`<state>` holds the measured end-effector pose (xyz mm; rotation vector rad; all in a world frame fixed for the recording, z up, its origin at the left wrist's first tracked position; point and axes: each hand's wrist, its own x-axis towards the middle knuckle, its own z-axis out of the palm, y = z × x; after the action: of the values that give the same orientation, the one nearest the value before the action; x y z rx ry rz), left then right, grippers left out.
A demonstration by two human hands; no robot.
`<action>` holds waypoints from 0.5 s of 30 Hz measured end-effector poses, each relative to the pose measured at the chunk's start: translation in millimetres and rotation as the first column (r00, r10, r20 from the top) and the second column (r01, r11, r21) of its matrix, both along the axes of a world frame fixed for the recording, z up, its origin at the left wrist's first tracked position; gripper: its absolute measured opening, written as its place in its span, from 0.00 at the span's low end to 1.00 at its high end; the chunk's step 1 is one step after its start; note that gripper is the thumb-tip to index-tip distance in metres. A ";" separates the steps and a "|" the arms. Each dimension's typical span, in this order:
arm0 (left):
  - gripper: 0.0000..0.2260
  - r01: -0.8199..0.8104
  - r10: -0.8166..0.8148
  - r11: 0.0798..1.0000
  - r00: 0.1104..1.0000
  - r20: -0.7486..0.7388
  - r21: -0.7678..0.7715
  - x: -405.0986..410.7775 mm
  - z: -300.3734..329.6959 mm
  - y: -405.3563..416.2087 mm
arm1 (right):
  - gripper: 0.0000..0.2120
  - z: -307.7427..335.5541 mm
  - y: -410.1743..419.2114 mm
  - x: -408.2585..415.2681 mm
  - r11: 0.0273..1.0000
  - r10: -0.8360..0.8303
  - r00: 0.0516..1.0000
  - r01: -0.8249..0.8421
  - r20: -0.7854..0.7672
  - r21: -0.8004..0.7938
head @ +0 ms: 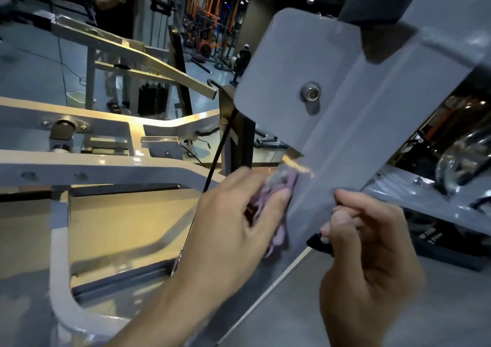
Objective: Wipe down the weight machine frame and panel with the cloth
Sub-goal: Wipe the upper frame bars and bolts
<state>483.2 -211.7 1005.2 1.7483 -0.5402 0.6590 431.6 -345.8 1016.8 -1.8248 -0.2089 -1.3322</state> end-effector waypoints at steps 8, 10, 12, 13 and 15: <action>0.09 0.017 -0.007 0.994 0.996 0.087 -0.106 -5.6 -1.9 1.9 | 0.11 5.5 -3.8 -5.5 0.961 0.149 0.989 -0.150 0.022 0.233; 0.12 -0.007 0.019 0.999 0.971 0.237 -0.051 -8.0 1.1 -0.9 | 0.10 7.7 -8.2 -10.1 0.957 0.137 0.990 -0.142 0.040 0.251; 0.15 -0.040 0.020 0.998 0.940 0.342 0.052 -11.6 -20.0 -5.4 | 0.10 7.3 -12.4 -14.1 0.955 0.125 0.991 -0.134 0.049 0.266; 0.16 -0.055 0.014 0.994 0.928 0.372 0.099 -13.4 -36.2 -7.0 | 0.10 5.9 -13.9 -15.7 0.953 0.118 0.992 -0.127 0.048 0.276; 0.16 -0.070 0.001 0.985 0.918 0.398 0.159 -16.1 -64.7 -8.8 | 0.11 2.1 -15.6 -17.2 0.949 0.104 0.994 -0.113 0.044 0.295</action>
<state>467.1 -220.5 940.5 1.7931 -0.8674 1.0305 414.4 -361.5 1018.9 -1.5208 -0.1143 -1.2398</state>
